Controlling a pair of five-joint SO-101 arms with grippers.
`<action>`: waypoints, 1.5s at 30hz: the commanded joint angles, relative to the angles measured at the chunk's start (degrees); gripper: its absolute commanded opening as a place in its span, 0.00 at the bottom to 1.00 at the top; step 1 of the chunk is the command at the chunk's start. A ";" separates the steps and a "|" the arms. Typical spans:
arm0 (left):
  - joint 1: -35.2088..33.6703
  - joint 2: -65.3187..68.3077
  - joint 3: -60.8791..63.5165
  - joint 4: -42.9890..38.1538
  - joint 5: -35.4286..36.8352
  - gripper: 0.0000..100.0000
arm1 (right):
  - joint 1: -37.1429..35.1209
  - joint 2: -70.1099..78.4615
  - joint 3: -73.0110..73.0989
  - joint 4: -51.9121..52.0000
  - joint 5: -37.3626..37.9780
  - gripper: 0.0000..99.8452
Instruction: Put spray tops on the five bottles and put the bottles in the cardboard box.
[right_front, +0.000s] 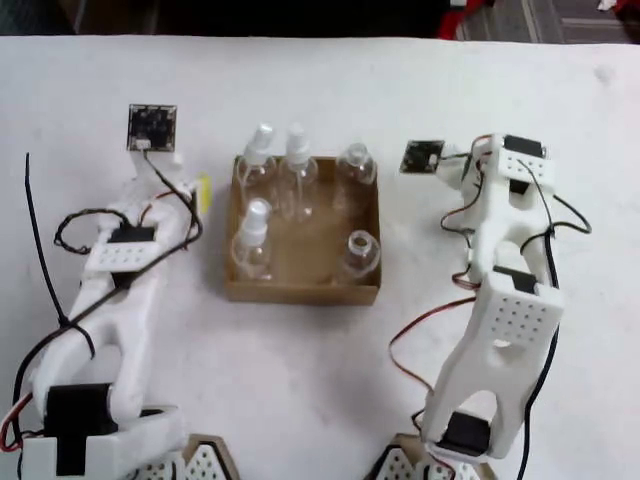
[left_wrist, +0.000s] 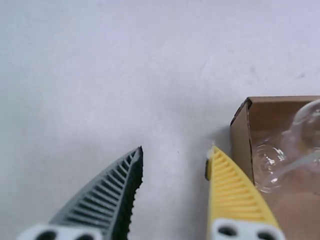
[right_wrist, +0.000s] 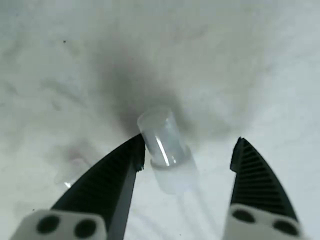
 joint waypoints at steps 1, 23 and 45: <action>0.57 -1.54 -0.18 -1.41 -0.62 0.20 | -0.48 0.92 -0.70 -1.71 0.88 0.25; 0.57 -1.54 -0.18 -1.41 -0.62 0.20 | -4.79 1.71 -0.62 0.22 0.79 0.20; 0.57 -1.54 -0.09 -1.23 -0.62 0.20 | -6.37 -24.84 -8.00 13.67 -31.21 0.02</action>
